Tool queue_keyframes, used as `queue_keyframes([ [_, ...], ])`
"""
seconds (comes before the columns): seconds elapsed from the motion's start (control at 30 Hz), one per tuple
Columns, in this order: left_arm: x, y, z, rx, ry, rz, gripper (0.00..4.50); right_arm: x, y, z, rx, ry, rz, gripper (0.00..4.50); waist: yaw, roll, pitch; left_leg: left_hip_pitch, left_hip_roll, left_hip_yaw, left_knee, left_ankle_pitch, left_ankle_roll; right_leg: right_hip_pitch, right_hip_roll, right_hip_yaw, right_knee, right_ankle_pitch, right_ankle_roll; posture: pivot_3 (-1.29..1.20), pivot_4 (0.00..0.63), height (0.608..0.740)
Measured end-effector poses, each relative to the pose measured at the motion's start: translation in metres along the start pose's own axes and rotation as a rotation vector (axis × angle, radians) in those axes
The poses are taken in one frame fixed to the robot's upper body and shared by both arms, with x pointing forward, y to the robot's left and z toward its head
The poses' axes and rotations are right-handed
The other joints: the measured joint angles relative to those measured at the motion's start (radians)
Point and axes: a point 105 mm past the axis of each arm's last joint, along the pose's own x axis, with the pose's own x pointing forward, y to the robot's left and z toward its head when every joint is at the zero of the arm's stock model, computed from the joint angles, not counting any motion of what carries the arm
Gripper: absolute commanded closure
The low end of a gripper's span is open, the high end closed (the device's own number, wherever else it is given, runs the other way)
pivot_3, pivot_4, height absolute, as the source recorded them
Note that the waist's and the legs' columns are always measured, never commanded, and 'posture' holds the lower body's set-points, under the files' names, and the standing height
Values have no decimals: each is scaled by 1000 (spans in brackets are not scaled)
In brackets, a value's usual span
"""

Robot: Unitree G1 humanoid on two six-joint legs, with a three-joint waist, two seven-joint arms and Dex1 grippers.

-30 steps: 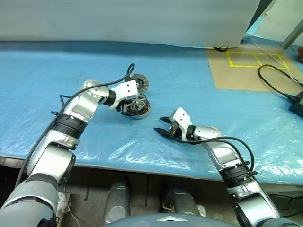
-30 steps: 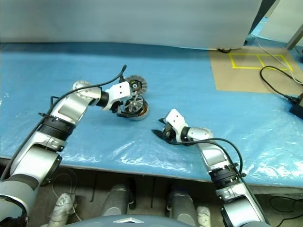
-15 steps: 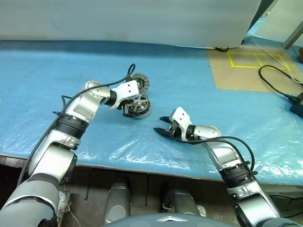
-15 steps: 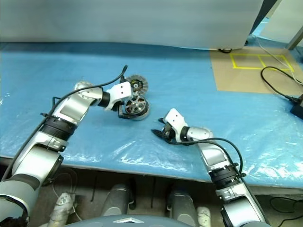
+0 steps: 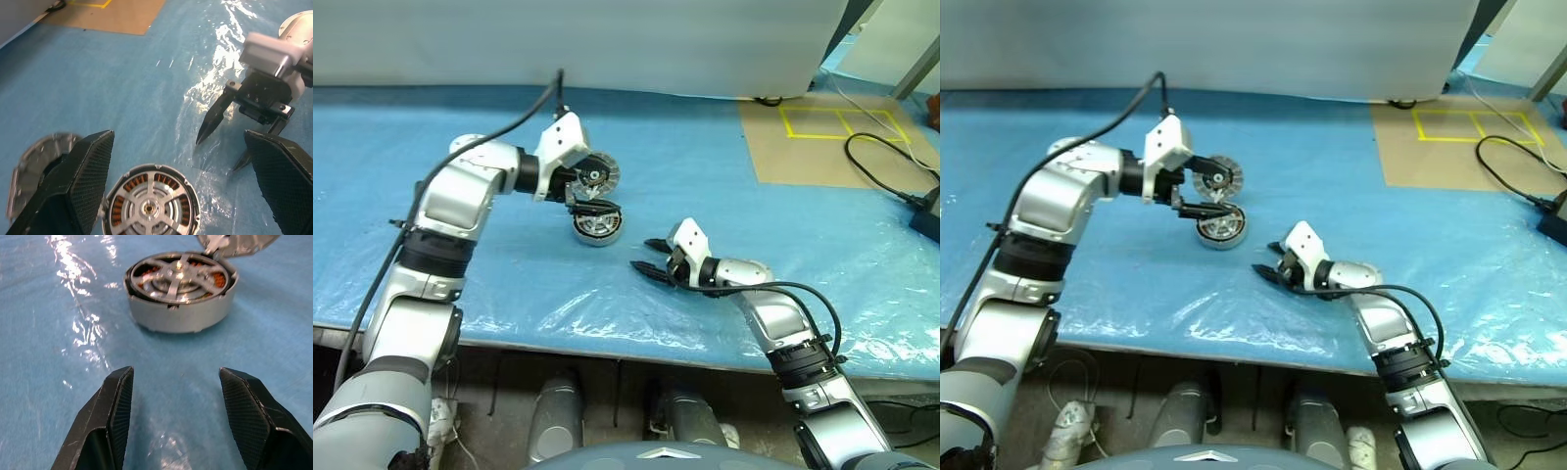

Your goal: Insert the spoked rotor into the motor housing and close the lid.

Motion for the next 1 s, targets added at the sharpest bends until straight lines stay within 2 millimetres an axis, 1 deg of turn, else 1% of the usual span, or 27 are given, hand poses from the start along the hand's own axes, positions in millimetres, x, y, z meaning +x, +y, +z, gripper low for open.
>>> queue_keyframes([
  [0.13,-12,0,-36,-170,-5,111,29,5,-6,21,-38,-48,10,1598,4,0,0,-1,0,0,1,0,0,0,0,0,0,0,0,0,150,740],
  [0.27,-28,3,-57,-229,-23,262,29,15,-13,32,-55,-75,29,1598,6,0,0,-2,0,0,1,0,0,0,0,0,0,0,0,0,150,740],
  [0.33,-32,3,-67,-270,-33,312,0,19,-19,41,-75,-99,23,1240,7,0,0,-2,0,0,1,0,0,0,0,0,0,0,0,0,150,740],
  [0.4,-32,0,-74,-290,-32,334,0,24,-24,51,-94,-124,21,824,7,0,0,-2,0,0,2,0,0,0,0,0,0,0,0,0,150,740],
  [0.43,-32,0,-79,-307,-32,358,0,28,-26,58,-108,-143,25,396,6,0,0,-2,0,0,2,0,0,0,0,0,0,0,0,0,150,740],
  [0.47,-31,-1,-81,-315,-33,369,0,31,-26,61,-114,-152,29,180,6,0,0,-2,0,0,2,0,0,0,0,0,1,0,0,0,150,740],
  [0.5,-29,-1,-84,-326,-36,387,0,34,-27,65,-120,-164,37,60,6,0,0,-2,0,0,2,0,0,0,0,0,1,0,0,0,150,740],
  [0.63,-21,-3,-88,-369,-76,426,0,54,-28,80,-119,-191,47,60,5,0,0,-2,0,0,2,0,0,-1,0,0,1,0,0,0,150,740],
  [0.7,-17,-4,-86,-383,-98,429,0,60,-26,86,-123,-207,61,60,5,0,0,-3,0,0,2,0,0,-2,0,0,1,0,0,0,150,740],
  [0.77,-17,-4,-86,-382,-100,446,0,61,-26,88,-138,-207,72,60,6,0,0,-3,0,0,2,0,0,-2,0,0,1,0,0,0,150,740],
  [0.87,-18,-5,-92,-390,-84,478,0,60,-26,83,-140,-193,85,592,6,0,0,-3,0,0,3,0,0,-2,0,0,1,0,0,0,150,740],
  [0.9,-16,-7,-93,-393,-81,481,402,59,-26,79,-135,-184,90,936,6,0,0,-3,0,0,3,0,0,-2,0,0,1,0,0,0,150,740],
  [0.93,-15,-9,-94,-398,-83,484,624,57,-25,75,-130,-175,98,1233,7,0,0,-3,0,0,3,0,0,-1,0,0,1,0,0,0,150,740],
  [1.0,-13,-12,-97,-410,-84,483,1279,52,-23,62,-108,-149,107,1925,6,0,0,-3,0,-1,4,0,0,-1,0,0,1,0,0,0,150,740],
])
